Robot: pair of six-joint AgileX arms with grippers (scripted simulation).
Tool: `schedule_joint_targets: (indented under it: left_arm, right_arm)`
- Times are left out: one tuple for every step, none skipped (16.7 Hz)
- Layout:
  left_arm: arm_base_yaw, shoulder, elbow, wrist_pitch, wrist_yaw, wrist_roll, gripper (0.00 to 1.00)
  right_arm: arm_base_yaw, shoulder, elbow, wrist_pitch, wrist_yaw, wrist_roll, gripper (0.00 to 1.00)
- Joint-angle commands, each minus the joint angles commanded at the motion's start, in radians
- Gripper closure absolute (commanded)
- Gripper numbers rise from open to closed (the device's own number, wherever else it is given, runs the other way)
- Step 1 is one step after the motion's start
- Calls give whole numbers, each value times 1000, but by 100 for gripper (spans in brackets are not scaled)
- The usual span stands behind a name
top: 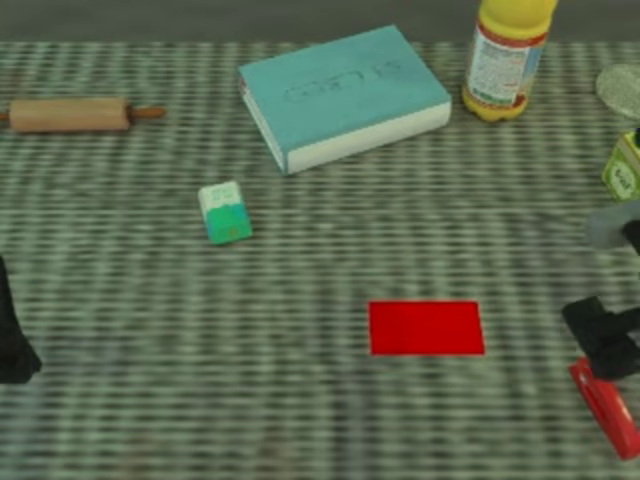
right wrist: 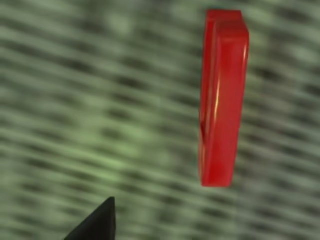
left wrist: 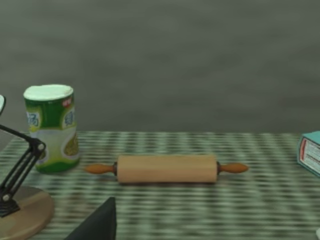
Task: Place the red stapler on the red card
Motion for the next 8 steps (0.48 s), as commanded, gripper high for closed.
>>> schedule_joint_targets:
  left_arm:
    - [0, 0, 0, 0, 0, 0, 0]
    - [0, 0, 0, 0, 0, 0, 0]
    - [0, 0, 0, 0, 0, 0, 0]
    - [0, 0, 0, 0, 0, 0, 0]
    - [0, 0, 0, 0, 0, 0, 0]
    - [0, 0, 0, 0, 0, 0, 0]
    - [0, 0, 0, 0, 0, 0, 0]
    - [0, 0, 0, 0, 0, 0, 0]
  right_arm:
    - [4, 17, 14, -13, 0, 0, 0]
    - [6, 24, 20, -18, -1, 0, 0]
    - [6, 24, 20, -18, -1, 0, 0]
    - [6, 24, 20, -18, -1, 0, 0]
    - [6, 24, 20, -18, -1, 0, 0]
    - [1, 20, 17, -15, 0, 0, 0]
    - [1, 22, 15, -13, 0, 0, 0]
    - [2, 28, 6, -1, 0, -1, 0]
